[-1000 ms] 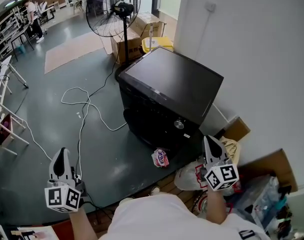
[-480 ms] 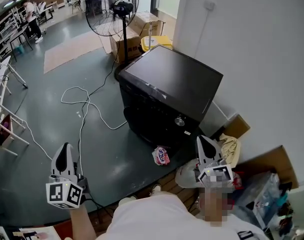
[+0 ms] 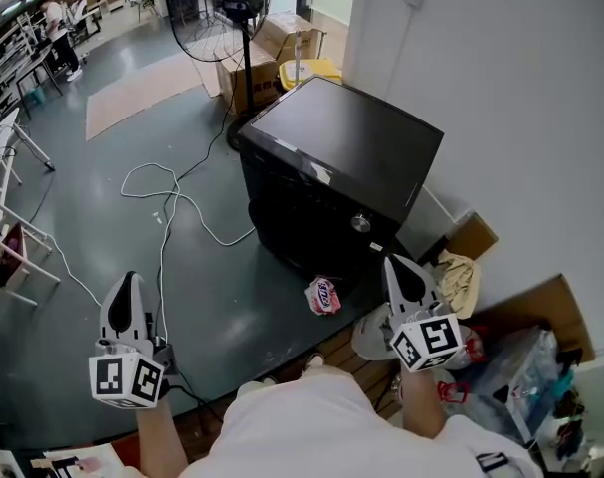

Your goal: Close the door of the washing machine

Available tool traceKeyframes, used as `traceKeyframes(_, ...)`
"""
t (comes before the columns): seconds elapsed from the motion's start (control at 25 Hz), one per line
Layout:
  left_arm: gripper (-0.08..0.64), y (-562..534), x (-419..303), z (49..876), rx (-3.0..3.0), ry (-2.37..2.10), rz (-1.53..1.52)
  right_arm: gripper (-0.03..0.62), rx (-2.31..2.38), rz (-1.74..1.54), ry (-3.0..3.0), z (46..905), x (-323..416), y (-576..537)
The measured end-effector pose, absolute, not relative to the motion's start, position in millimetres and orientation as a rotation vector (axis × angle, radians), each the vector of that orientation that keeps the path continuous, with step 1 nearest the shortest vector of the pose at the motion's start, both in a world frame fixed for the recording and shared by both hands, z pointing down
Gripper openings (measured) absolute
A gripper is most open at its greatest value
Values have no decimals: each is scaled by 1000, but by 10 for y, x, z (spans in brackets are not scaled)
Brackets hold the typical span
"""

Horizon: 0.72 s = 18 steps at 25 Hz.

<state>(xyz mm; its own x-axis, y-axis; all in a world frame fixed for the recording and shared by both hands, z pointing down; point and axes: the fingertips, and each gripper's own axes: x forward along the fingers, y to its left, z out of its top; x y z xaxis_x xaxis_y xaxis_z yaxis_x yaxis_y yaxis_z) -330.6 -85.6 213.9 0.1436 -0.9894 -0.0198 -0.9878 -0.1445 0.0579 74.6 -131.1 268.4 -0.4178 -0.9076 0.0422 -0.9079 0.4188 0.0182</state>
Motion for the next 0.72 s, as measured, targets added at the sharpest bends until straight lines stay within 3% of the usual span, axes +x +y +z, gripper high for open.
traceKeyframes(0.72,0,-646,-3389,2255,2404,-1915,-88,-6,1659,30,-2583,2791,386,-876)
